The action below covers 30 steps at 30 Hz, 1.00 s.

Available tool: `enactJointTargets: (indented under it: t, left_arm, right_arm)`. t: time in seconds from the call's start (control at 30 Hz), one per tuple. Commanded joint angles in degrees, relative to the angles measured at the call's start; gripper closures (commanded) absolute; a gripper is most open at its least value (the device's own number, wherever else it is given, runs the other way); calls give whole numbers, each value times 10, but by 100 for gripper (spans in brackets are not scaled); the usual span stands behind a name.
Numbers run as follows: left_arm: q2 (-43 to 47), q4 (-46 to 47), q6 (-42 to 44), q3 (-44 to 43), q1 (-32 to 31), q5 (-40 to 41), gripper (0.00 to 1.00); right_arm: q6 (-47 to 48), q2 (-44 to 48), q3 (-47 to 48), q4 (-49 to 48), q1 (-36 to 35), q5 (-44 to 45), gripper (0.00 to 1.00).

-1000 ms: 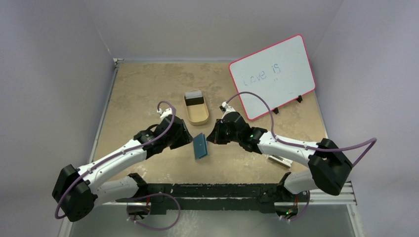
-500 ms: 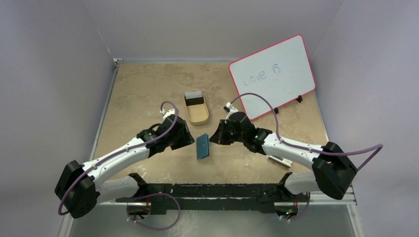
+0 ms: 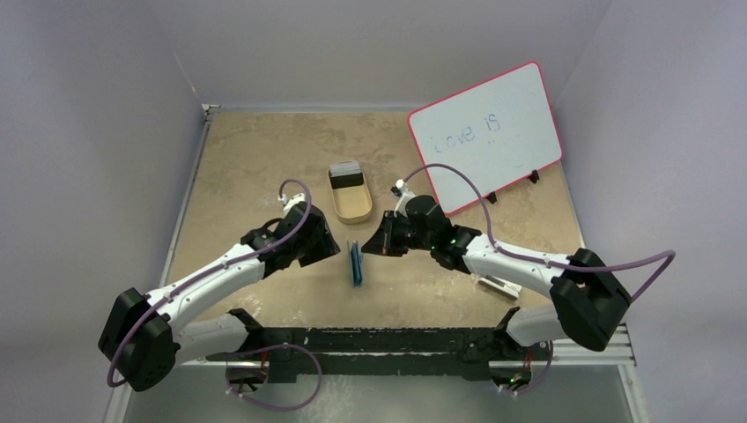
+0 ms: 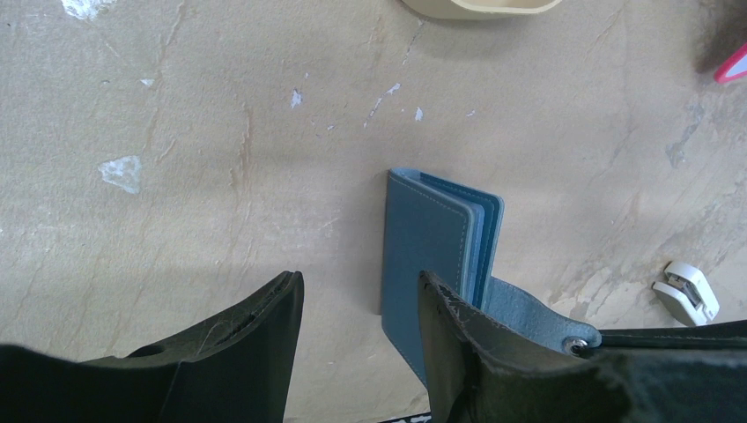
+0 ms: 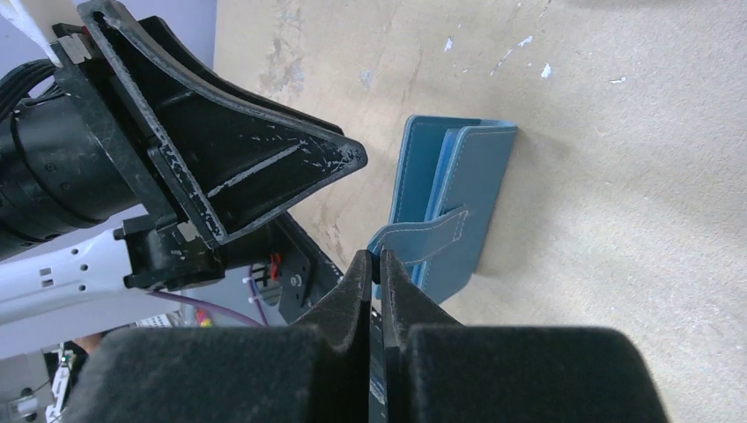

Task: Put the credit cards into the card holder
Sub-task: Open the card holder at the center of the board.

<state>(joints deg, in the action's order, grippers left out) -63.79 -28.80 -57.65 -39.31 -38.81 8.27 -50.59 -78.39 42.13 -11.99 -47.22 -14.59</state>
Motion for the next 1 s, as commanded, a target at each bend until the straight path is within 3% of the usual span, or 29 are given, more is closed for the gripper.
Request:
enactJointTargets:
  t: [0.0,0.27,0.97]
  left_arm:
    - [10,3,5,-18,7,3,50]
    - [9,51,3,5,7,-52,51]
    - [25,18,9,-10,7,-12,52]
  right_arm:
    - [-15,-3,15,-29,-1,-14,100]
    - [-16,-5,-11,-32,12,-3,100]
    - [-45,0,9,-85,11,-50,100]
